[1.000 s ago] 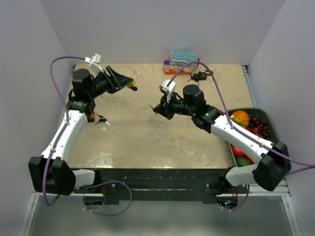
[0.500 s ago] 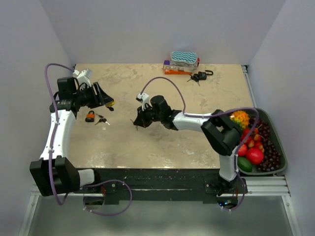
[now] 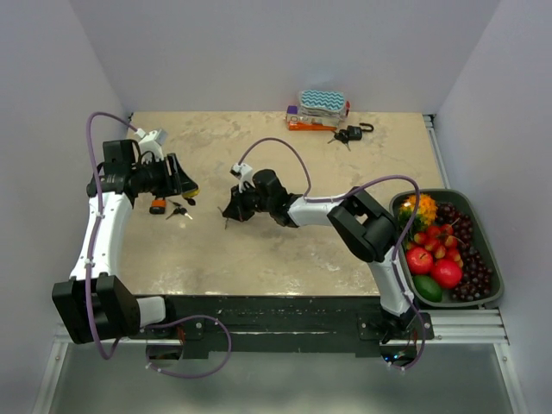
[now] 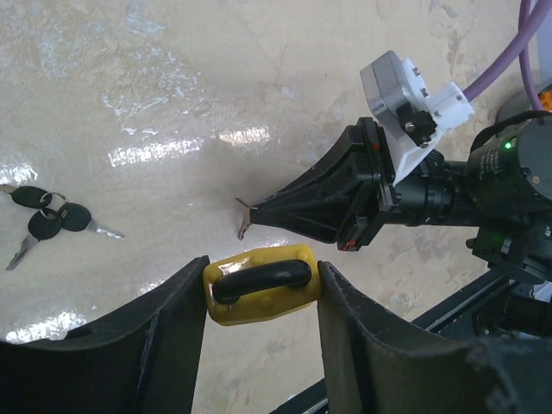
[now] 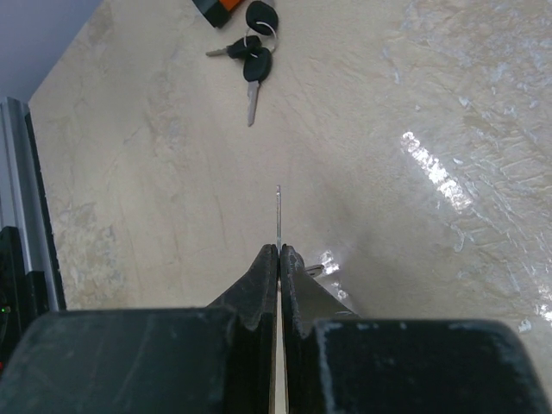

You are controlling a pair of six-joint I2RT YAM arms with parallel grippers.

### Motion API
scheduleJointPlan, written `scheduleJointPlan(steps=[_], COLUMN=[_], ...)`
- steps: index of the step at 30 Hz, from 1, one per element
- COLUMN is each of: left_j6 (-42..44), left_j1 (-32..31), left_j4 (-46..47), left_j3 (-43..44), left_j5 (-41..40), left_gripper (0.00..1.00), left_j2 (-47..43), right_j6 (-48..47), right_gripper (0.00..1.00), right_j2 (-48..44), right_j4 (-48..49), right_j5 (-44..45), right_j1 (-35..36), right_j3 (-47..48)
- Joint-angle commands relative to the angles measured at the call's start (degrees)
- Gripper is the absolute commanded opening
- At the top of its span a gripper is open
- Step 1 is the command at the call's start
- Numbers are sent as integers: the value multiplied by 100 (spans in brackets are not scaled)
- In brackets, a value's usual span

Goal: Lock with the key
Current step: Place the key at the center of the board.

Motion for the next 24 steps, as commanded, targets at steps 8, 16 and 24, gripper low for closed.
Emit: scheduleJointPlan(steps=[8,16,24], left_j6=[166,148,175], left_j1=[32,41,41], left_j4=[-70,-149,-141], left_j3=[-79,-281,8], left_j5=[143,477,1450], left_gripper=[0,0,0], left_j2=[-292,-275,6], right_j6=[-422,-878,-1467], right_gripper=[0,46,76], right_j2=[101,102,-547], right_j4=[438,438,184], right_j5=[595,560,429], right_j1=[-71,-114,-158], right_j3=[-55,-55,-99])
